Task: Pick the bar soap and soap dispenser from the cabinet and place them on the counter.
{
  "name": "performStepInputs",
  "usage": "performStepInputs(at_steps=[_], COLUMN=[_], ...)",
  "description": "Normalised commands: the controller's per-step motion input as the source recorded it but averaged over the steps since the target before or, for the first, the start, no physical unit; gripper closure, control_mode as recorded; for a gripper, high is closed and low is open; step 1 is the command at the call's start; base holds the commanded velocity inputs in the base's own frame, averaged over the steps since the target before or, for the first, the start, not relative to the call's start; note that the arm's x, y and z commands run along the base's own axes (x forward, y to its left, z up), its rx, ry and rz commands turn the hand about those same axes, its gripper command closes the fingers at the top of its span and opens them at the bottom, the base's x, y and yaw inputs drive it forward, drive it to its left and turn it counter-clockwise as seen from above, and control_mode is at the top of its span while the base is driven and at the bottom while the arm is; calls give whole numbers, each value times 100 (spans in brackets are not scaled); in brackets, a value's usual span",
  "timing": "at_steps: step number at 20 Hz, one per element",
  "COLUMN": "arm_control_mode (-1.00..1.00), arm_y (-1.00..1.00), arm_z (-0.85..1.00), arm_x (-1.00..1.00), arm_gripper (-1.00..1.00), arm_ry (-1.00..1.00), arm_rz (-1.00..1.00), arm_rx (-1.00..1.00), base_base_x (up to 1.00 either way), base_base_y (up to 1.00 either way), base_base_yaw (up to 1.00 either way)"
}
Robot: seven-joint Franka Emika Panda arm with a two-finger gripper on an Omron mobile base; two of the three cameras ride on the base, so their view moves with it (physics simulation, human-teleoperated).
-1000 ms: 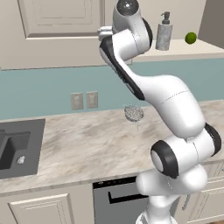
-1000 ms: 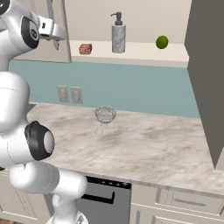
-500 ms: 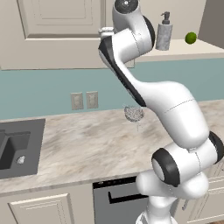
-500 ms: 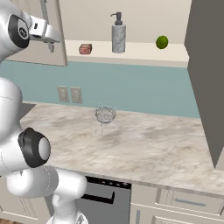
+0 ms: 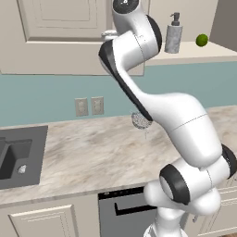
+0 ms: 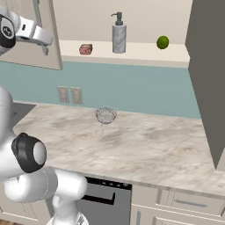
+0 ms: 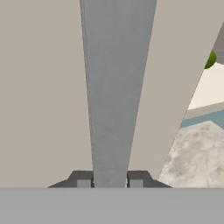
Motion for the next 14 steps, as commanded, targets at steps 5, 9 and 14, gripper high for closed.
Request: performStepInputs(at_steps=[5,9,14], arm_control_mode=[-100,-100,-100], arm_y=[13,14,15], arm_z=[0,0,0], arm_x=[-40,-33,-30], arm_gripper=[100,100,100], arm_ry=[3,5,5], arm_rz=[-8,-9,-9], arm_rx=[-1,-1,-2], base_base_x=[0,0,0], base_base_y=[0,0,0], base_base_yaw=[0,0,0])
